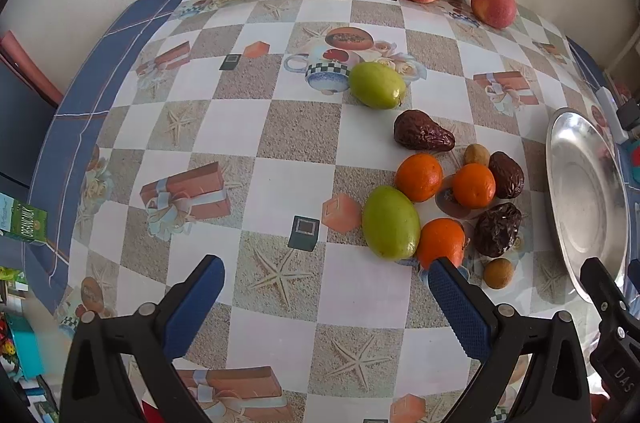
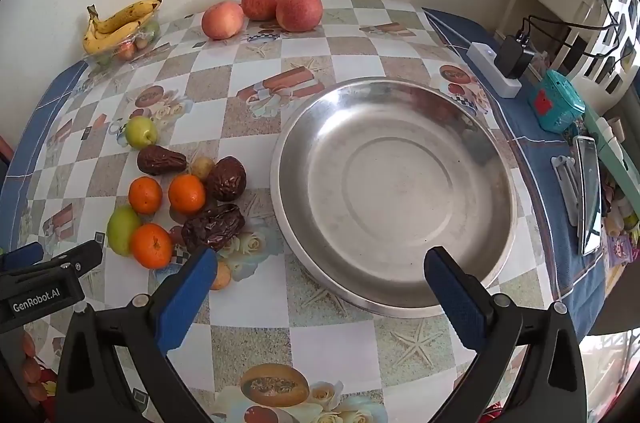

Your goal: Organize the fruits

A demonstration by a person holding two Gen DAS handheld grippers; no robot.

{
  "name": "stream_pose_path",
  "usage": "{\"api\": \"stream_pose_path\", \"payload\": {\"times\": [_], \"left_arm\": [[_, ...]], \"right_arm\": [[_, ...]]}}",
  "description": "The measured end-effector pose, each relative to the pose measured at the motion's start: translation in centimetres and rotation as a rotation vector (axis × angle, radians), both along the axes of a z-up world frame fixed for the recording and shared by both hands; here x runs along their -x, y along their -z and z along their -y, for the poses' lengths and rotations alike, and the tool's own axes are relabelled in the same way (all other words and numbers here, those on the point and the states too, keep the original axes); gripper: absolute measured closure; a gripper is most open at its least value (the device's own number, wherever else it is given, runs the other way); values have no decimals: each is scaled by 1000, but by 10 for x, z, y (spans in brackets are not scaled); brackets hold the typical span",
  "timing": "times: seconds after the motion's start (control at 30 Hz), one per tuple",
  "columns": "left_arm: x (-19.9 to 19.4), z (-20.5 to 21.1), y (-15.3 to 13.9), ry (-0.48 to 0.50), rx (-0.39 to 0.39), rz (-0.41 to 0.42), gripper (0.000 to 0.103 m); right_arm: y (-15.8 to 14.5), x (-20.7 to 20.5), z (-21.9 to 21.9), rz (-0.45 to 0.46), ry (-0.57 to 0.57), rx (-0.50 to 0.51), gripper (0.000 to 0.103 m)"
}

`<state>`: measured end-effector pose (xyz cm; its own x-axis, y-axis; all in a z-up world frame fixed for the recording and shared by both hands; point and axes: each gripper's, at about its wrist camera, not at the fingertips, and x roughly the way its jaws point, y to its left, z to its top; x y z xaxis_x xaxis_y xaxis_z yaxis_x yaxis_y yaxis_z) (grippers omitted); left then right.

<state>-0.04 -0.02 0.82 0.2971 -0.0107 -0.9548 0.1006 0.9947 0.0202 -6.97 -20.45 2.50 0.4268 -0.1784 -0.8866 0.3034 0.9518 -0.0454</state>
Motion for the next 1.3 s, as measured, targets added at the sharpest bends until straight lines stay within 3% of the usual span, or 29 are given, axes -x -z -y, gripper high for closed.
{"api": "stream_pose_path", "payload": {"times": [1.3], "left_arm": [[1, -7, -11, -11, 120, 80, 0]], "right_arm": [[7, -3, -7, -24, -56, -2, 0]]}}
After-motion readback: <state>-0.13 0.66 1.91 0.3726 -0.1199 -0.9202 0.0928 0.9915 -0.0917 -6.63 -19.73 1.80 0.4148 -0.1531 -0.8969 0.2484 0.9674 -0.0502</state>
